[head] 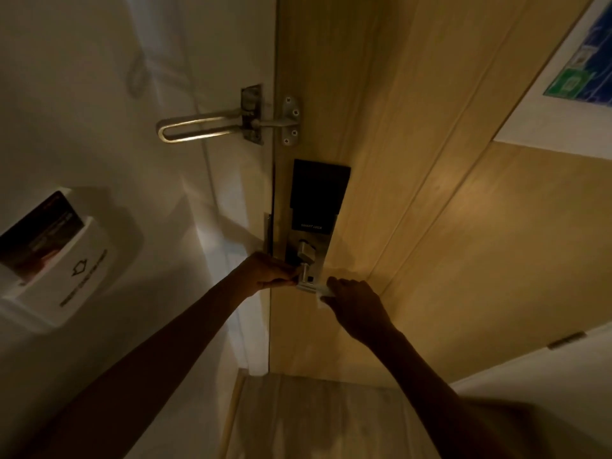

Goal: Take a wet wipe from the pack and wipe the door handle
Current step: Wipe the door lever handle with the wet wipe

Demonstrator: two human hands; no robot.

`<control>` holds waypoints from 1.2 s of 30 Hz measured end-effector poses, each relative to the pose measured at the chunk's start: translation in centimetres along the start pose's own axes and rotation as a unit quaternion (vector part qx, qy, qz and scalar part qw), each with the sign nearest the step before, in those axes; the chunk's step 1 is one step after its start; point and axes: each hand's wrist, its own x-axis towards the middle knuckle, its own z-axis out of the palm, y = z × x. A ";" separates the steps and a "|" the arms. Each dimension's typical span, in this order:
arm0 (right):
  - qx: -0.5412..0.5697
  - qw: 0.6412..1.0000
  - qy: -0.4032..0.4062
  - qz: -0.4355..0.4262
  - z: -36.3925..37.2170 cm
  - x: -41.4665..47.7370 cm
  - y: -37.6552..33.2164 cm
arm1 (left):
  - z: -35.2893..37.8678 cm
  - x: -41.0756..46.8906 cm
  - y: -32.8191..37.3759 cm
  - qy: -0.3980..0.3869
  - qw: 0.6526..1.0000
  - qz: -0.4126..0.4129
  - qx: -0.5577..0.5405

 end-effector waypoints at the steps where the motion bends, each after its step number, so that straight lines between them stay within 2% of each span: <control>1: -0.014 1.000 0.001 0.000 0.3 0.2 -0.7 | 0.0 -0.1 0.0 -0.001 1.000 -0.003 -0.011; 6: 0.022 1.000 -0.013 0.009 0.4 1.2 -2.4 | -0.2 -0.2 -0.2 -0.004 0.999 0.003 -0.048; 9: 0.075 0.997 -0.011 0.028 -0.4 0.4 -1.5 | 0.2 0.1 0.0 0.010 1.000 -0.002 -0.029; 12: 0.017 0.999 -0.033 0.036 0.0 0.0 -1.6 | 0.4 -0.1 0.0 0.024 0.999 -0.014 -0.021; 14: -0.024 0.997 -0.043 0.051 0.5 0.6 -2.0 | 0.4 -0.2 0.1 -0.003 1.000 0.007 -0.007; 16: -0.041 0.996 -0.040 0.073 0.6 1.7 -2.0 | 0.5 -0.5 0.4 -0.016 1.000 0.012 -0.003; 20: -0.044 0.988 -0.084 0.122 0.0 2.4 -0.6 | 0.5 -0.5 0.4 -0.014 0.999 -0.001 -0.039; 25: -0.012 0.992 -0.025 0.125 0.0 1.0 -0.6 | 0.2 -0.5 0.3 -0.008 0.999 -0.012 -0.051; 30: -0.011 0.994 -0.025 0.108 0.7 2.7 -2.7 | 0.2 -0.5 0.4 -0.014 0.999 0.006 -0.051; 36: -0.021 0.994 -0.001 0.106 -0.5 0.9 0.3 | 0.8 -0.7 0.8 -0.008 0.996 -0.010 -0.093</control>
